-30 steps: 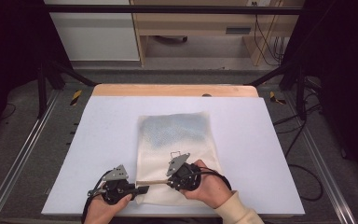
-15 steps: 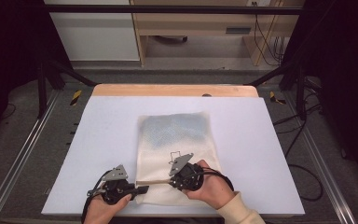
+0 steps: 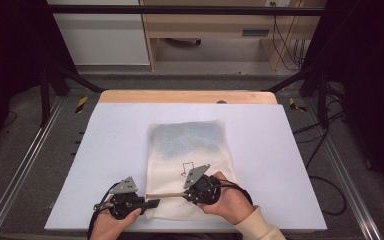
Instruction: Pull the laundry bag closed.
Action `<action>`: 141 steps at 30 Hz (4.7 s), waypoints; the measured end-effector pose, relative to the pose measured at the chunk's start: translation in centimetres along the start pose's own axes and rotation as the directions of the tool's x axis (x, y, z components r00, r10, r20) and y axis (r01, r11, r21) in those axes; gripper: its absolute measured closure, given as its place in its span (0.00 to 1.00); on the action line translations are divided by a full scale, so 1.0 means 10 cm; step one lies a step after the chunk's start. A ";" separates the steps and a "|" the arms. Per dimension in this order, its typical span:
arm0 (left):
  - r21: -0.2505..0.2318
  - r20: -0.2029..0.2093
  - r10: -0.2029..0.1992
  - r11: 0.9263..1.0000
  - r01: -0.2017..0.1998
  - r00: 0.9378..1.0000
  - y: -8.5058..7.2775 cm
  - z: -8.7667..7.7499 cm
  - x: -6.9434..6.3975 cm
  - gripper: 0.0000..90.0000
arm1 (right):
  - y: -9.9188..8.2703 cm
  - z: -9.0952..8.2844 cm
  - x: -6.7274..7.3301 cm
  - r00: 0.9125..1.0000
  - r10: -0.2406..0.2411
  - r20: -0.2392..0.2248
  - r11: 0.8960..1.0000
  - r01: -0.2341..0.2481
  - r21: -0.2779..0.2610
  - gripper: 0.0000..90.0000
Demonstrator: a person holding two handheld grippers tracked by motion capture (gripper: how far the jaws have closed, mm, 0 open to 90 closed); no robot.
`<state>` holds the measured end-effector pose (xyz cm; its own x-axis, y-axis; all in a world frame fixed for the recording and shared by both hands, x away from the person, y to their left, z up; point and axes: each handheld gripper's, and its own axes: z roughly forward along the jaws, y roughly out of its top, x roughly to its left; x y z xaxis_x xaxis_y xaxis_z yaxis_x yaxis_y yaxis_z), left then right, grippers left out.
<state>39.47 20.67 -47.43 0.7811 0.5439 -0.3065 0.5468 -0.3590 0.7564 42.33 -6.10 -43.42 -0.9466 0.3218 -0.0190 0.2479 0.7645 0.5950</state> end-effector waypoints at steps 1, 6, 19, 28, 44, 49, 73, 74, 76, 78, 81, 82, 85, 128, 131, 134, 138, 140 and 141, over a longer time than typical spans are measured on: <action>0.001 0.001 0.002 1.000 -0.002 1.000 0.00 0.00 0.00 0.93 | 0.00 0.00 0.00 1.000 0.000 0.000 1.000 0.000 0.000 0.91; -0.002 0.001 -0.001 1.000 0.001 1.000 0.00 0.00 0.01 0.93 | -0.01 0.00 0.00 1.000 0.005 0.002 1.000 -0.005 -0.002 0.91; 0.002 0.000 -0.003 1.000 0.003 1.000 -0.01 0.00 0.01 0.93 | -0.02 0.00 0.00 1.000 0.004 0.008 1.000 -0.004 -0.004 0.91; -0.006 -0.005 0.007 1.000 -0.007 1.000 0.01 -0.02 0.00 0.93 | 0.00 -0.01 0.01 1.000 -0.004 0.015 1.000 0.004 -0.007 0.91; 0.000 -0.015 0.010 1.000 -0.010 1.000 0.01 -0.02 0.01 0.93 | 0.00 0.02 0.01 1.000 -0.001 0.020 1.000 0.001 -0.014 0.91; 0.001 -0.016 0.014 1.000 -0.014 1.000 0.02 -0.02 0.02 0.93 | 0.01 0.03 0.01 1.000 0.004 0.027 1.000 -0.003 -0.012 0.91; 0.011 -0.026 0.021 1.000 -0.020 0.999 0.02 -0.03 0.02 0.93 | -0.01 0.06 0.03 1.000 0.003 0.022 1.000 -0.003 -0.012 0.91; 0.010 -0.027 0.019 1.000 -0.019 0.999 0.02 -0.03 0.02 0.93 | -0.01 0.05 0.02 1.000 0.008 0.017 1.000 -0.007 -0.016 0.91; 0.009 -0.027 0.022 1.000 -0.022 0.999 0.02 -0.03 0.01 0.93 | -0.02 0.04 0.01 1.000 0.006 0.013 1.000 -0.005 -0.019 0.91; 0.007 -0.031 0.023 1.000 -0.023 0.999 0.02 -0.03 0.00 0.93 | -0.02 0.04 0.01 1.000 0.007 0.011 1.000 -0.007 -0.022 0.91; 0.006 -0.029 0.021 1.000 -0.021 0.999 0.02 -0.03 0.00 0.93 | -0.03 0.02 0.02 1.000 0.006 0.015 1.000 -0.006 -0.019 0.91; 0.005 -0.028 0.021 1.000 -0.021 0.999 0.02 -0.03 0.00 0.93 | -0.02 0.02 0.01 1.000 0.002 0.015 1.000 -0.002 -0.022 0.91; 0.006 -0.029 0.019 1.000 -0.019 0.999 0.02 -0.03 0.01 0.93 | -0.03 0.02 0.01 1.000 0.005 0.012 1.000 -0.005 -0.027 0.91; -0.003 -0.031 0.013 1.000 -0.013 0.999 0.03 -0.06 0.02 0.93 | -0.22 -0.19 -0.01 0.998 0.052 0.044 0.998 -0.050 -0.046 0.91; -0.002 -0.032 0.010 1.000 -0.010 0.999 0.03 -0.06 0.02 0.93 | -0.24 -0.22 -0.01 0.997 0.054 0.054 0.998 -0.052 -0.047 0.91; -0.003 -0.034 0.009 1.000 -0.009 0.999 0.02 -0.07 0.03 0.93 | -0.28 -0.26 -0.03 0.996 0.063 0.062 0.997 -0.060 -0.053 0.91; -0.002 -0.037 0.006 1.000 -0.006 0.999 0.02 -0.07 0.03 0.93 | -0.34 -0.28 -0.05 0.994 0.081 0.067 0.995 -0.077 -0.056 0.91; -0.002 -0.039 0.011 1.000 -0.012 0.999 0.03 -0.07 0.03 0.93 | -0.36 -0.29 -0.06 0.994 0.086 0.069 0.995 -0.082 -0.058 0.91; -0.004 -0.038 0.011 1.000 -0.012 0.999 0.03 -0.08 0.03 0.93 | -0.37 -0.30 -0.06 0.993 0.090 0.070 0.995 -0.086 -0.060 0.91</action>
<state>39.60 21.29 -46.87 0.7752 0.5686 -0.2754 0.5366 -0.3625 0.7620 41.33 -10.80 -43.20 -0.9038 0.4274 -0.0217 0.3152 0.6991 0.6418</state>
